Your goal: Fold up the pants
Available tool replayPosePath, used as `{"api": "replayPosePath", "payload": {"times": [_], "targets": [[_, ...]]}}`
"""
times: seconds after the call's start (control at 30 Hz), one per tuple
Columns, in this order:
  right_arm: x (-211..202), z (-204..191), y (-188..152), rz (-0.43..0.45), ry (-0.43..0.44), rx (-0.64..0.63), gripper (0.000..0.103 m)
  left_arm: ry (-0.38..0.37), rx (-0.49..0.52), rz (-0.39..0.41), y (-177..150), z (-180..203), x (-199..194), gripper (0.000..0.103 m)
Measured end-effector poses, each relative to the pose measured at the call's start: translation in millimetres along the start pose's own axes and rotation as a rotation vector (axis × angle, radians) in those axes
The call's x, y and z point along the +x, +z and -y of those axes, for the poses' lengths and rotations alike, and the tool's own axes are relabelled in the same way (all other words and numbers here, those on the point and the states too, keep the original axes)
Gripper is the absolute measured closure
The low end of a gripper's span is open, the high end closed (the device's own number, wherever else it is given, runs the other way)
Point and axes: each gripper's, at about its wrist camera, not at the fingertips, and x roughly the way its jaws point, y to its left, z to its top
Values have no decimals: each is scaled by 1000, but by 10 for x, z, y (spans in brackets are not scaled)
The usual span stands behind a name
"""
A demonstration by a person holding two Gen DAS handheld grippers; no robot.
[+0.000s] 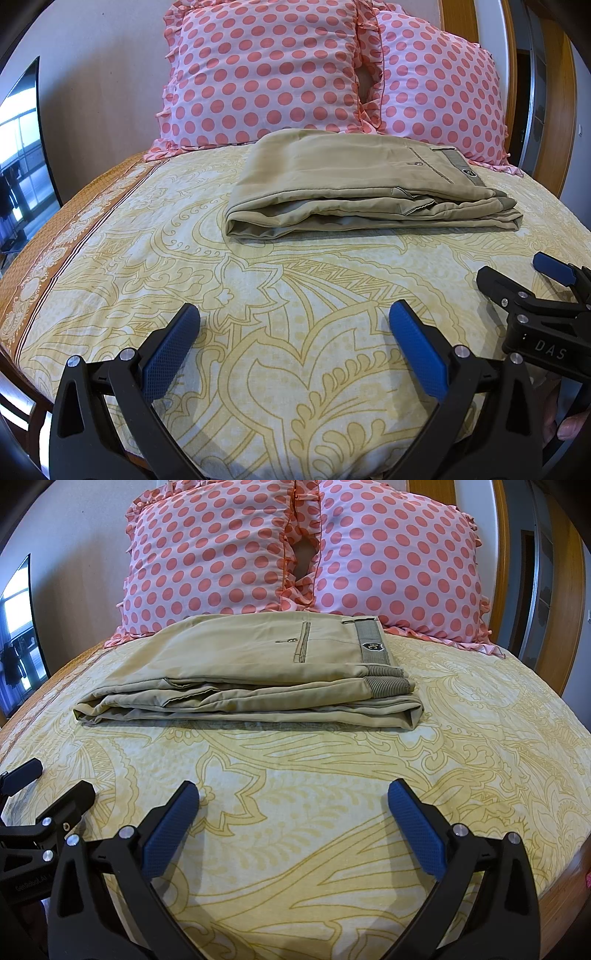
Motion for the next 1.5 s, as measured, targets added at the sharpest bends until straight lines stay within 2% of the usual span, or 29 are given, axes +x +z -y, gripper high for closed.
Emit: {"api": "replayPosePath", "payload": {"times": [1.5], "targets": [[3,2,6,2,0,-1,2,0,-2,-20,24,-8,23,1]]}}
